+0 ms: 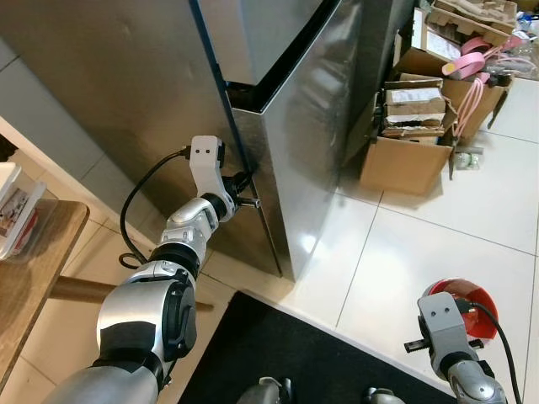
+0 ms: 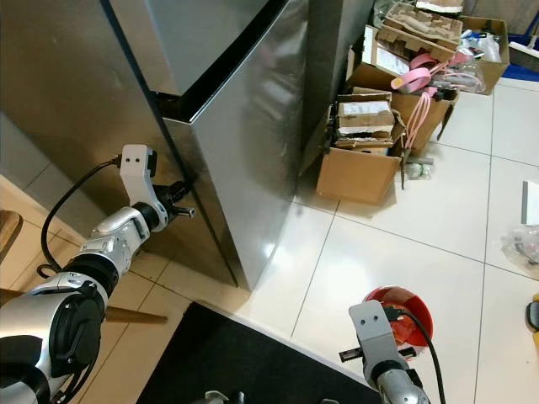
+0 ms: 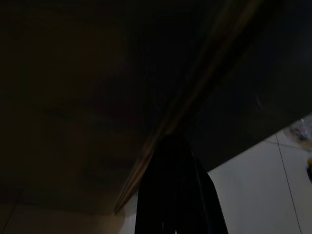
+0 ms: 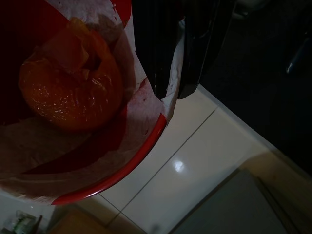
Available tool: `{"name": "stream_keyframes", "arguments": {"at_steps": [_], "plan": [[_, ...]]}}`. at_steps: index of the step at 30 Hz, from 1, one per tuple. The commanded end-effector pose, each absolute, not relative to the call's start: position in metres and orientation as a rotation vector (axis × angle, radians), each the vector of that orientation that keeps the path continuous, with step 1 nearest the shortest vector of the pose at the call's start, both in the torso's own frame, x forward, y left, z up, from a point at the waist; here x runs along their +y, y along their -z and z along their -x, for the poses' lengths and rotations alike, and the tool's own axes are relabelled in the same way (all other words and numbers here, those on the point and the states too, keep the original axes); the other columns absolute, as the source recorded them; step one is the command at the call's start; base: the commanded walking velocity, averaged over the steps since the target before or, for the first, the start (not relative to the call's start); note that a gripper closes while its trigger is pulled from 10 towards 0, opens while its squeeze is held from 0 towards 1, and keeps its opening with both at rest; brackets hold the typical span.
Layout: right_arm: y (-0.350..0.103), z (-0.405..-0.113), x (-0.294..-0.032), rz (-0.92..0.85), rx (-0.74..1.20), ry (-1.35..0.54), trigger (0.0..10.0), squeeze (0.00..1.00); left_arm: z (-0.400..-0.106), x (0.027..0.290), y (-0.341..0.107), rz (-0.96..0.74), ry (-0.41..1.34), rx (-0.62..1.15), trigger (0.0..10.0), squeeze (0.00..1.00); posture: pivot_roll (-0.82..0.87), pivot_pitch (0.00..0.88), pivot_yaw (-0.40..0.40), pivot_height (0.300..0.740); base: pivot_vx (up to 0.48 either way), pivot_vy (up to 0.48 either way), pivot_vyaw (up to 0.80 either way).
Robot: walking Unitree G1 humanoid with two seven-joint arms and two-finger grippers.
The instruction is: Restocking fridge
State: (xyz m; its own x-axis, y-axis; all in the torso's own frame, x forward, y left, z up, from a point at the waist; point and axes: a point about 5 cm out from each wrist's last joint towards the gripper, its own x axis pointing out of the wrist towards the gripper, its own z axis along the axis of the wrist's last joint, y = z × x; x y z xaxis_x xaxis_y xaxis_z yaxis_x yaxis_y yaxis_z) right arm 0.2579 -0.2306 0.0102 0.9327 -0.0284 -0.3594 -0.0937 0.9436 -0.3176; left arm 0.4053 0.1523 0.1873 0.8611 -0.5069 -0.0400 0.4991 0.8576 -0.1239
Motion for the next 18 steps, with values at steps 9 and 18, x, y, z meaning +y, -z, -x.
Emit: {"name": "stream_keyframes", "arguments": {"at_steps": [9,18], "plan": [[-0.0068,-0.2534,-0.2289,0.343,0.384,-0.038,10.0,0.0,-0.4032,0.1435,-0.1802,0.013,0.561,0.094,10.0,0.0,-0.12,0.328,0.108,0.74,0.0,0.0,0.0],[-0.0057,-0.2509,-0.2305,0.339,0.387,-0.024,10.0,0.0,-0.4044,0.1415,-0.1789,-0.069,0.524,0.108,10.0,0.0,-0.13,0.327,0.124,0.74,0.0,0.0,0.0]]}}
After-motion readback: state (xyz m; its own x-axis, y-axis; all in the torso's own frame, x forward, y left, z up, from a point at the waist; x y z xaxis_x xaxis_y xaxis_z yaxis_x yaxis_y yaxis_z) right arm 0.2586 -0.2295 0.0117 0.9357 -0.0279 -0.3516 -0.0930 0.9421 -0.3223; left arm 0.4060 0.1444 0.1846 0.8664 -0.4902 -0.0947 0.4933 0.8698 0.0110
